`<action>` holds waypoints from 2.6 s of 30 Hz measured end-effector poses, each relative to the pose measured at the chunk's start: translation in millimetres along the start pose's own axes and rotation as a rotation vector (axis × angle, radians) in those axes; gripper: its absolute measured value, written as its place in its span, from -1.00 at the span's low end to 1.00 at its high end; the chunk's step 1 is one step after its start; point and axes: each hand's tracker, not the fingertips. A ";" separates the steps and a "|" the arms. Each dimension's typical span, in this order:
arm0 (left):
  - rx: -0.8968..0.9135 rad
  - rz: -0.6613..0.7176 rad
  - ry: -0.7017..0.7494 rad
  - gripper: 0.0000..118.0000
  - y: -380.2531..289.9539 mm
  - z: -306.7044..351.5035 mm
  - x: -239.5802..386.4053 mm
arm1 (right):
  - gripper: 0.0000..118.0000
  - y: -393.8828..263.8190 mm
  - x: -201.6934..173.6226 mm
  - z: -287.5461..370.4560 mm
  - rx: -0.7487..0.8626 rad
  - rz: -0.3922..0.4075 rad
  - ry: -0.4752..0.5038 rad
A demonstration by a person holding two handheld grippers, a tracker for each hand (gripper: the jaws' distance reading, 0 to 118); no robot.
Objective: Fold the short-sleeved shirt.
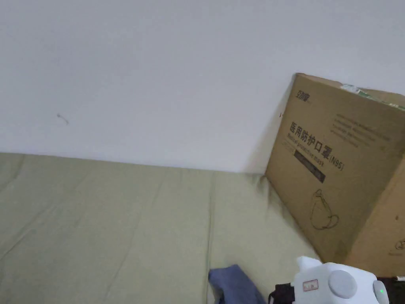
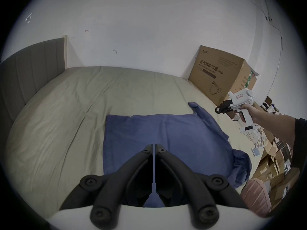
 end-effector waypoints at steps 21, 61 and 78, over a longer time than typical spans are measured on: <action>-0.102 0.105 0.023 -0.96 -25.0 -28.9 -21.2 | 0.93 9.2 -14.4 -79.3 -0.213 0.248 -0.175; -0.351 -0.375 0.215 -0.42 53.2 -238.4 -71.4 | -0.95 -29.6 -44.8 -5.8 -0.097 0.140 0.068; 0.049 -0.254 0.149 -0.99 191.5 -0.4 -48.9 | -0.95 -32.0 -21.5 261.7 0.308 0.048 0.110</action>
